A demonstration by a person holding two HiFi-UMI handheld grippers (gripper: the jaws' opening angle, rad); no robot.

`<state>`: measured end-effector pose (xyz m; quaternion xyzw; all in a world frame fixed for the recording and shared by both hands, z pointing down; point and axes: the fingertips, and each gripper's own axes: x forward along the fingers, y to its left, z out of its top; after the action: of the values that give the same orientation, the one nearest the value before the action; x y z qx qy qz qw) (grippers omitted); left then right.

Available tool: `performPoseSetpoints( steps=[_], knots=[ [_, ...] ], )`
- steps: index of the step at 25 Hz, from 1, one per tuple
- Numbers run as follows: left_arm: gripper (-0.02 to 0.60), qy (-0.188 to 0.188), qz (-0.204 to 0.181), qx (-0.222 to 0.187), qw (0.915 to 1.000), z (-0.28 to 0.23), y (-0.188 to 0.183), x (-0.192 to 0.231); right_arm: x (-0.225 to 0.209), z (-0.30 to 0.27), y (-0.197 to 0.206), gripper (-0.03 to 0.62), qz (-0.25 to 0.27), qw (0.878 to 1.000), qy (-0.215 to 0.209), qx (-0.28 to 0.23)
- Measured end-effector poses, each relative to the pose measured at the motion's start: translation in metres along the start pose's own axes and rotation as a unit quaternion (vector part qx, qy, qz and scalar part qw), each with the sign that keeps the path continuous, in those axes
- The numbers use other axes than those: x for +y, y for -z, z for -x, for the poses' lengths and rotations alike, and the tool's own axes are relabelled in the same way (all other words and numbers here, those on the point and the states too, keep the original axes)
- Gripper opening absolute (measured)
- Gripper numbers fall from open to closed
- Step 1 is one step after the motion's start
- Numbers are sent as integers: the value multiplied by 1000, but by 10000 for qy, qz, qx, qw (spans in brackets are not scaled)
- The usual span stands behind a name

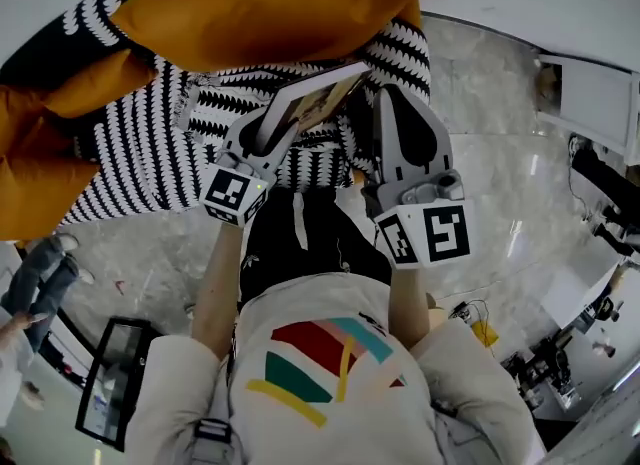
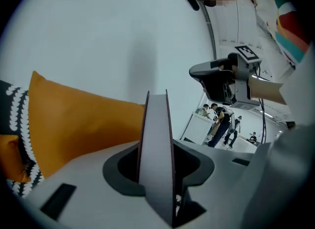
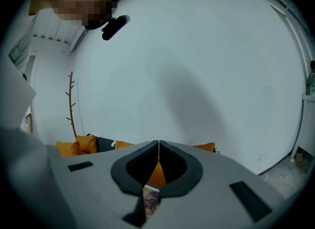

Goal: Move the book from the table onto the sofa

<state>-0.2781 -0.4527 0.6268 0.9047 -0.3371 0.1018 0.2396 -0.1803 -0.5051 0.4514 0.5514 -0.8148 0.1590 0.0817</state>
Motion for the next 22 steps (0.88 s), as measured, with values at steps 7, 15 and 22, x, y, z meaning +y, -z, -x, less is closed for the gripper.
performPoseSetpoints(
  steps=[7,15,22],
  knots=[
    [154,188,456,651,9967,-42,72,41,-12,-47,55,14,-253,9982,-185,517],
    [155,-190,604,1245,9902,-46,132,82,-7,-67,82,14,-311,9959,-335,780],
    [343,-1548,-612,1751,9704,-53,136,115,-5,-63,78,14,-327,9953,-422,806]
  ],
)
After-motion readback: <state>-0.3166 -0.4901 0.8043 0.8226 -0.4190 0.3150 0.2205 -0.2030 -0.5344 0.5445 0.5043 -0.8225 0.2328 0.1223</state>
